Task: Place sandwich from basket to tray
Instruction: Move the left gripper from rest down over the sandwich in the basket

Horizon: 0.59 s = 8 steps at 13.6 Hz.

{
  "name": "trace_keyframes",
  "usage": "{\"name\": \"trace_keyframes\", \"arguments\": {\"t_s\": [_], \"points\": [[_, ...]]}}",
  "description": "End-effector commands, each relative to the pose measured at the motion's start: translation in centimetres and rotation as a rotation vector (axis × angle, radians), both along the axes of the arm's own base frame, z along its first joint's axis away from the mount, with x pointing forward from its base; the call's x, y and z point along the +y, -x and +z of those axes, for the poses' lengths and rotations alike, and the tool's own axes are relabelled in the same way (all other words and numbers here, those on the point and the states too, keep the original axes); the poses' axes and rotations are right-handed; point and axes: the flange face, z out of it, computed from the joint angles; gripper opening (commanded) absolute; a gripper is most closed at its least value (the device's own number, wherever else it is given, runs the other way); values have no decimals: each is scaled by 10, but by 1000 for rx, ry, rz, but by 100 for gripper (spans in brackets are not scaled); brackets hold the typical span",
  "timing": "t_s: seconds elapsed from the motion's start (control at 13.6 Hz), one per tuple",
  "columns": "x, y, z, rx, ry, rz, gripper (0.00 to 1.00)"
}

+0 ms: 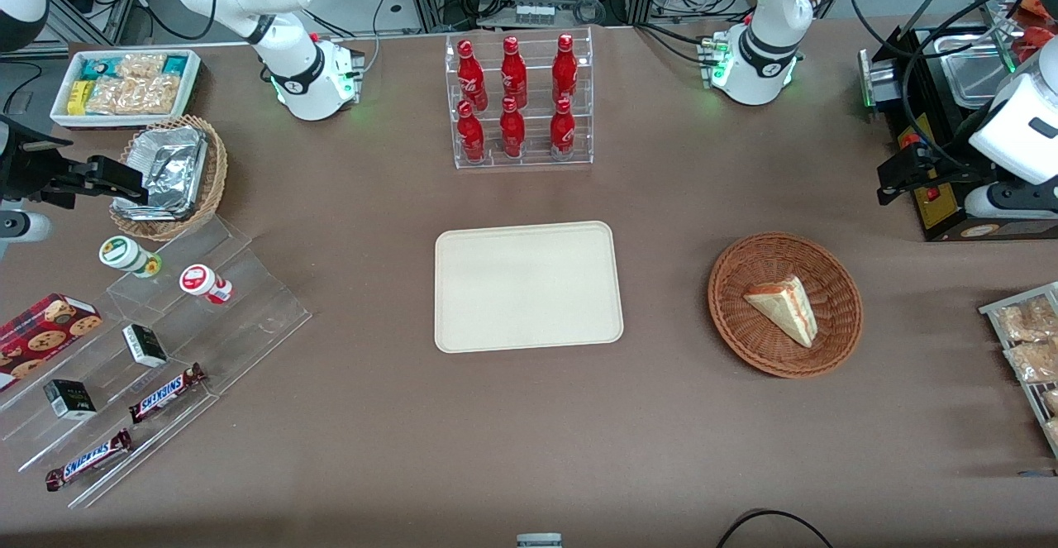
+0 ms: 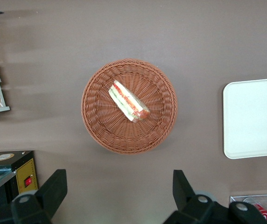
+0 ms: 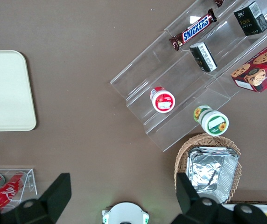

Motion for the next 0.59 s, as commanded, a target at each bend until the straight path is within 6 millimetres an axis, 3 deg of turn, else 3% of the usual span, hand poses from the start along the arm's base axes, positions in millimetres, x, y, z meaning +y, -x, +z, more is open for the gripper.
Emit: {"name": "trace_keyframes", "arguments": {"t_s": [0.0, 0.15, 0.51], "points": [[0, 1, 3, -5, -27, -10, 100], [1, -4, -5, 3, -30, -9, 100], [-4, -34, -78, 4, -30, 82, 100]]}}
